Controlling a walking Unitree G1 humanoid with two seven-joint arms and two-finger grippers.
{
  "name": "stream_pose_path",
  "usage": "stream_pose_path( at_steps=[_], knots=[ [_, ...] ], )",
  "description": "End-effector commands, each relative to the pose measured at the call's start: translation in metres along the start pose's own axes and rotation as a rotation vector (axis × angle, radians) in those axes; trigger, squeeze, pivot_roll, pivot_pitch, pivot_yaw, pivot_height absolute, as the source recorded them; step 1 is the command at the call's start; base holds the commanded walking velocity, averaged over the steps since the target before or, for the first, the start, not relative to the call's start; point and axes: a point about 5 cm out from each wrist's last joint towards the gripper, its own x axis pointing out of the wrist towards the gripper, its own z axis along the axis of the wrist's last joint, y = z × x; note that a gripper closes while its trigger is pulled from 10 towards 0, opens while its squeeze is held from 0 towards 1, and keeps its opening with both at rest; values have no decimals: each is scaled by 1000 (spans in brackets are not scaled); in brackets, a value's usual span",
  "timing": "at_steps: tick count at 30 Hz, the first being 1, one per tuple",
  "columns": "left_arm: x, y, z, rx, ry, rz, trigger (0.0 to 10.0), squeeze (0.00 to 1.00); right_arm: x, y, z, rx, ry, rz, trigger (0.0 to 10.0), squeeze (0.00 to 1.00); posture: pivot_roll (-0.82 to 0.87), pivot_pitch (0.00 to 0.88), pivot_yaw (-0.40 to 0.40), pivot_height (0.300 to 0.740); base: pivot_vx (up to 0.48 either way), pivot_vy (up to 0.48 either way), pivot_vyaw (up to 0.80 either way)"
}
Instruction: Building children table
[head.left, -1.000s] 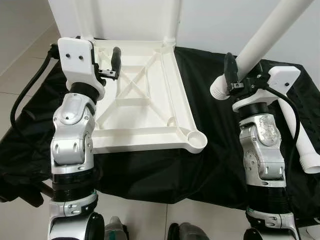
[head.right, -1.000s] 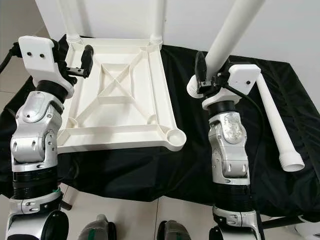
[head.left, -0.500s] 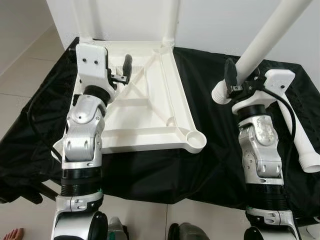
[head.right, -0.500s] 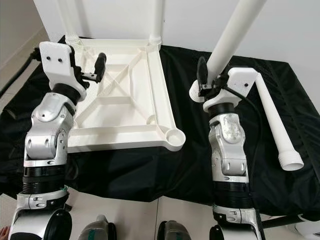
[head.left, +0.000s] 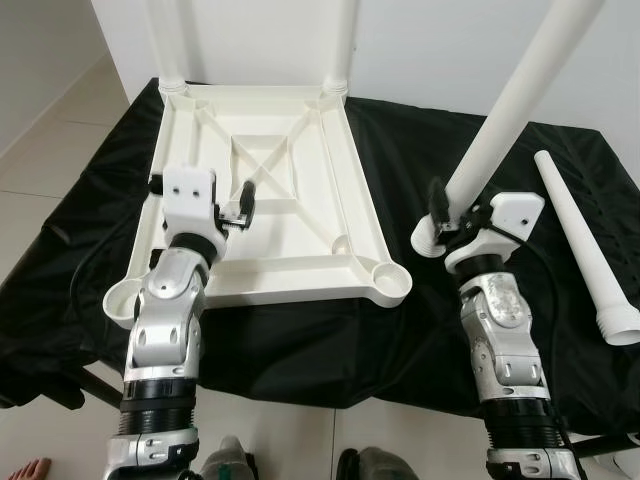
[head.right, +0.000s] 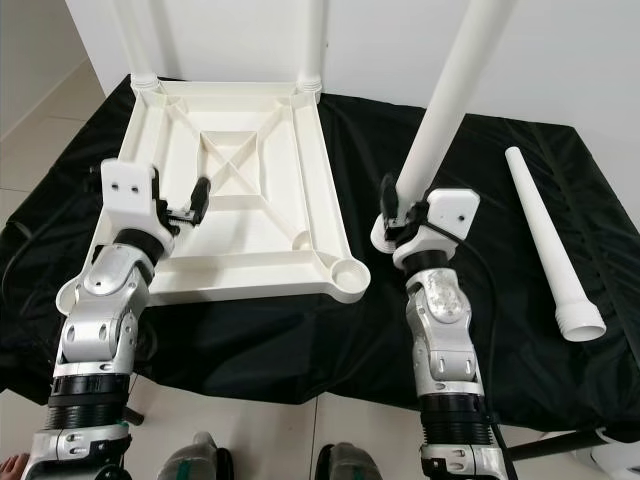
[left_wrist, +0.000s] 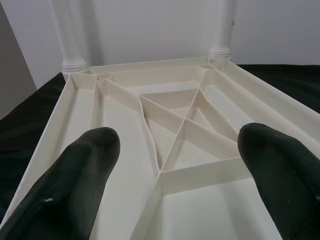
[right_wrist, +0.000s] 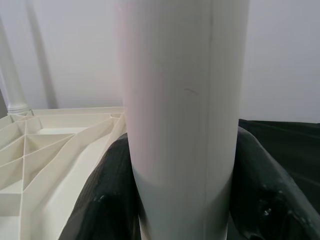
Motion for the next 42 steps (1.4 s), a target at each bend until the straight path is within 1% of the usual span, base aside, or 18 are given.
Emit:
stream_pose_path(
  at_steps=[1, 2, 5, 8, 9, 16, 19, 21, 24, 28, 30, 31, 33, 37, 39, 42],
  knots=[
    [-3, 3, -2, 7, -6, 74, 10000, 0, -3, -2, -1, -22, -2, 2, 10000, 0, -3, 0, -32, 740, 0, 0, 0],
    [-7, 3, -8, 7, 5, 80, 10000, 0, -6, -3, -5, -17, 18, -5, 10000, 0, 1, 0, -38, 740, 0, 0, 0],
    [-9, 3, -10, 6, 1, 90, 10000, 0, -9, -2, -8, -31, 29, 4, 10000, 0, 3, 0, -42, 740, 0, 0, 0],
    [-9, 1, -8, 9, -4, 85, 10000, 0, -8, -1, -7, -24, 29, 8, 10000, 0, 9, 0, -47, 740, 0, 0, 0],
    [-8, -2, -6, 5, -9, 61, 10000, 0, -5, 0, -6, -21, 26, 7, 10000, 0, 11, 0, -51, 740, 0, 0, 0],
    [-11, -7, -8, -11, -8, 28, 10000, 0, -2, -2, -10, -21, 41, -27, 10000, 0, 13, 0, -55, 740, 0, 0, 0],
    [-13, -8, -14, -4, 2, 28, 10000, 0, -5, -3, -15, -23, 61, -44, 10000, 0, 13, 0, -53, 740, 0, 0, 0],
    [-15, -10, -19, -8, 15, 42, 10000, 0, -13, -2, -20, -14, 72, -48, 10000, 0, 13, 0, -50, 740, 0, 0, 0],
    [-15, -10, -19, -8, 15, 42, 10000, 0, -13, -2, -20, -14, 72, -48, 10000, 0, 13, 0, -50, 740, 0, 0, 0],
    [-17, -10, -21, -17, 16, 65, 10000, 0, -20, -2, -23, 1, 64, -50, 10000, 0, 12, 0, -40, 740, 0, 0, 0],
    [-17, -10, -20, -18, 11, 69, 10000, 0, -21, -2, -22, 8, 58, -51, 10000, 0, 12, 0, -40, 740, 0, 0, 0],
    [-16, -10, -17, -14, -2, 73, 10000, 0, -20, -3, -20, 16, 46, -58, 10000, 0, 19, 0, -40, 740, 0, 0, 0],
    [-16, -10, -17, -14, -2, 73, 10000, 0, -20, -3, -20, 16, 46, -58, 10000, 0, 19, 0, -40, 740, 0, 0, 0],
    [-12, -9, -9, 19, -23, 56, 10000, 0, -13, -6, -13, 12, 10, -67, 10000, 0, 22, 0, -40, 740, 0, 0, 0],
    [-13, -8, -9, 25, -25, 44, 10000, 0, -12, -8, -11, 10, 3, -69, 10000, 0, 22, 0, -43, 740, 0, 0, 0],
    [-15, -9, -12, 46, -27, 35, 10000, 0, -15, -9, -15, 0, 20, -71, 10000, 0, 22, 0, -45, 740, 0, 0, 0]
  ],
)
